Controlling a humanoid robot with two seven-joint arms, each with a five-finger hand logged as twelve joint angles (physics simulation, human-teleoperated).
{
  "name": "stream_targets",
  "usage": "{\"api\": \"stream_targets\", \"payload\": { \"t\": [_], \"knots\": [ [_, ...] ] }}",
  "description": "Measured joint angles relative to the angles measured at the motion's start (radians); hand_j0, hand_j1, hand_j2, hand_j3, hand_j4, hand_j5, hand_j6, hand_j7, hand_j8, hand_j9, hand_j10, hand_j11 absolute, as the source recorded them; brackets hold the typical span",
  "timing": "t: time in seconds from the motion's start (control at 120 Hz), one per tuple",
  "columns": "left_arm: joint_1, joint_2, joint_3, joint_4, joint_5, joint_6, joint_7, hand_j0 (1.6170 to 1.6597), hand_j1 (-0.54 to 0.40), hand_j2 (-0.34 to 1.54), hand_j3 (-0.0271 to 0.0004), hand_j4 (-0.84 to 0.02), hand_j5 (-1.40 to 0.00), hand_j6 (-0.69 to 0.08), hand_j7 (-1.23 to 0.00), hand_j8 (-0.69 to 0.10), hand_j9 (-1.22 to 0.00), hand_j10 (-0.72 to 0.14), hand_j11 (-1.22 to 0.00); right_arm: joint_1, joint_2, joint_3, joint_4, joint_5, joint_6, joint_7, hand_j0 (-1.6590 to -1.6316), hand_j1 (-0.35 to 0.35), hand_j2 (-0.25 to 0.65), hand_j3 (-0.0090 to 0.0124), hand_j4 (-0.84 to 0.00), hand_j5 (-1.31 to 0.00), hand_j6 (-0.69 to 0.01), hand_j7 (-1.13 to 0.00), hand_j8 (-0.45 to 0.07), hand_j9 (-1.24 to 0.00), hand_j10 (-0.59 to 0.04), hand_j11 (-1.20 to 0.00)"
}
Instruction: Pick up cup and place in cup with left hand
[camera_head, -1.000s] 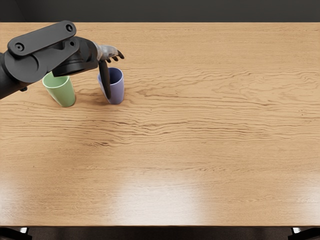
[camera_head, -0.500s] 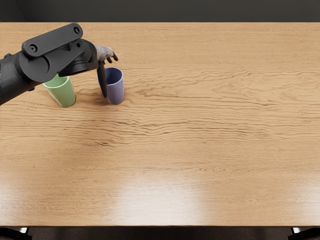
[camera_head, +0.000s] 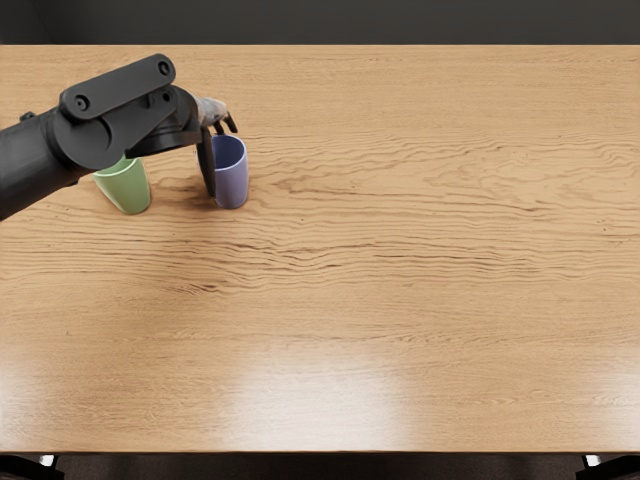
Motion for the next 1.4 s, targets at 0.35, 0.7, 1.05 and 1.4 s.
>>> {"api": "stream_targets", "payload": {
  "t": [0.35, 0.7, 1.05, 1.4],
  "knots": [
    [0.003, -0.039, 0.018, 0.062, -0.001, 0.0, 0.0, 1.6581, 0.072, 0.05, 0.0, -0.234, -0.3, -0.235, -0.3, -0.235, -0.3, -0.234, -0.3, 0.001, 0.0, 0.0, 0.001, 0.0, 0.002, 0.0, -1.6581, -0.32, -0.005, 0.0, -0.024, -0.03, -0.024, -0.03, -0.024, -0.03, -0.024, -0.03],
    [-0.005, -0.053, 0.022, 0.069, -0.001, 0.0, 0.0, 1.6581, 0.047, 0.05, 0.0, -0.254, -0.33, -0.255, -0.33, -0.255, -0.33, -0.254, -0.33, 0.001, 0.0, 0.0, 0.001, 0.0, 0.003, 0.0, -1.6581, -0.32, -0.005, 0.0, -0.024, -0.03, -0.024, -0.03, -0.024, -0.03, -0.024, -0.03],
    [-0.004, -0.062, 0.022, 0.069, -0.002, -0.002, 0.0, 1.6581, -0.076, 0.07, 0.0, -0.345, -0.45, -0.346, -0.45, -0.345, -0.45, -0.344, -0.45, 0.001, 0.0, 0.0, 0.001, 0.0, 0.003, -0.001, -1.6581, -0.32, -0.005, 0.0, -0.024, -0.03, -0.024, -0.03, -0.024, -0.03, -0.024, -0.03],
    [-0.008, -0.062, 0.036, 0.063, -0.002, -0.01, 0.001, 1.6529, -0.218, 0.2, 0.0, -0.371, -0.58, -0.212, -0.58, -0.234, -0.58, -0.396, -0.58, 0.001, 0.0, 0.0, 0.0, 0.0, 0.003, -0.001, -1.6581, -0.32, -0.005, 0.0, -0.024, -0.03, -0.024, -0.03, -0.024, -0.03, -0.024, -0.03]
  ]
}}
